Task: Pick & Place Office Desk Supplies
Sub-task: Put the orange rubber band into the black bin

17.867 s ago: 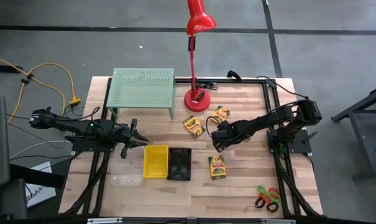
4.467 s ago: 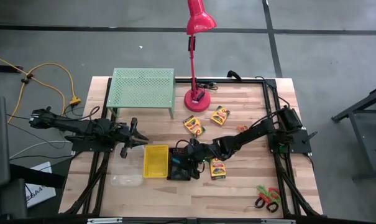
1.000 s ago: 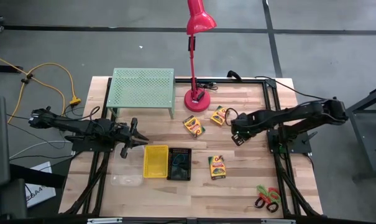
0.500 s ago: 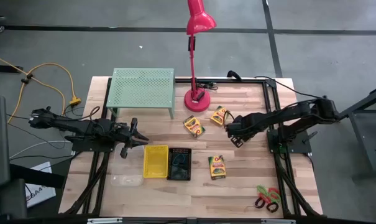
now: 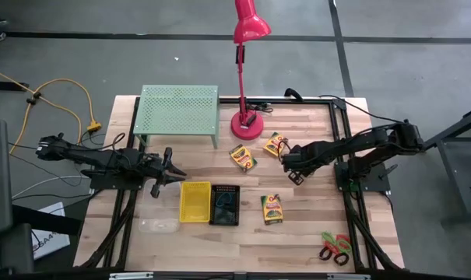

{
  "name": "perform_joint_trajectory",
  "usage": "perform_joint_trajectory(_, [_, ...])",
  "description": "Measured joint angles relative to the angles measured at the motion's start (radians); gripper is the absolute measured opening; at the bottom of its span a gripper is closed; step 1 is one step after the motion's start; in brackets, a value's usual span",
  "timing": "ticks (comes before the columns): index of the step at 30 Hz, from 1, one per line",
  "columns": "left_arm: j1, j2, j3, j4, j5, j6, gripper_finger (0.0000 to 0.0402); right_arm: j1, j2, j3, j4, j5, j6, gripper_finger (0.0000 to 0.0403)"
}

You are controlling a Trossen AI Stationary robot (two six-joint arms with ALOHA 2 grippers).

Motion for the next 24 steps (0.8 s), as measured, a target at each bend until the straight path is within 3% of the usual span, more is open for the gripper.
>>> perform_joint_trajectory(24, [0.0, 0.0, 0.0, 0.0, 0.0, 0.0, 0.0071, 0.0, 0.0, -0.046, 0.025, 0.015, -0.058, 0.0074])
